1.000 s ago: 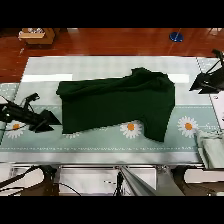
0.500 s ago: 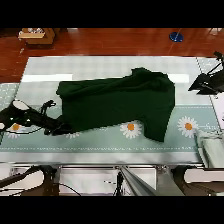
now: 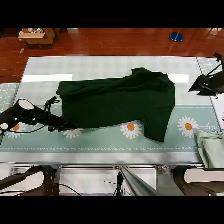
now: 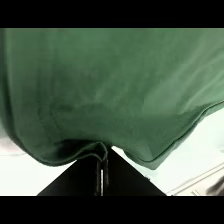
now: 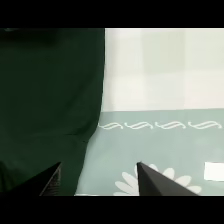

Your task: Fold the shirts.

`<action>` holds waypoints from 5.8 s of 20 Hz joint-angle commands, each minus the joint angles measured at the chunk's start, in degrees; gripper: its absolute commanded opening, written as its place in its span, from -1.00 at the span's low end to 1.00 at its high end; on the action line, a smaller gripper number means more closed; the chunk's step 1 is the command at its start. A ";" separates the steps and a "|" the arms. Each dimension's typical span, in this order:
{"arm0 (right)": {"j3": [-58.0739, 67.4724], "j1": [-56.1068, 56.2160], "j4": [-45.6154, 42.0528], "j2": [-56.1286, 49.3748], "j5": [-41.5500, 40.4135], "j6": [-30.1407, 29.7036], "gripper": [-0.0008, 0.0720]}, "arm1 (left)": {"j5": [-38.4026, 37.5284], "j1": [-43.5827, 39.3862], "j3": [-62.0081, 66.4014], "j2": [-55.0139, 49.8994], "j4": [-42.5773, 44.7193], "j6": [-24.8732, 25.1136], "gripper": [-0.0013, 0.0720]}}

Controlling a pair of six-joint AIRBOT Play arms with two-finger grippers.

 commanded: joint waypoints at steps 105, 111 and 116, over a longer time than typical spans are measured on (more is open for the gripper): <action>24.30 19.98 -12.33 -18.25 2.23 7.26 -0.83 | -4.15 -7.21 37.22 -12.37 3.15 -3.02 -0.91; 24.94 17.33 -18.12 -14.75 9.07 4.52 0.19 | -12.13 -1.44 38.69 -10.45 3.54 -2.27 0.33; 19.63 6.71 -8.79 -9.55 14.67 3.93 0.38 | -20.22 6.99 26.75 -0.66 5.44 0.15 0.37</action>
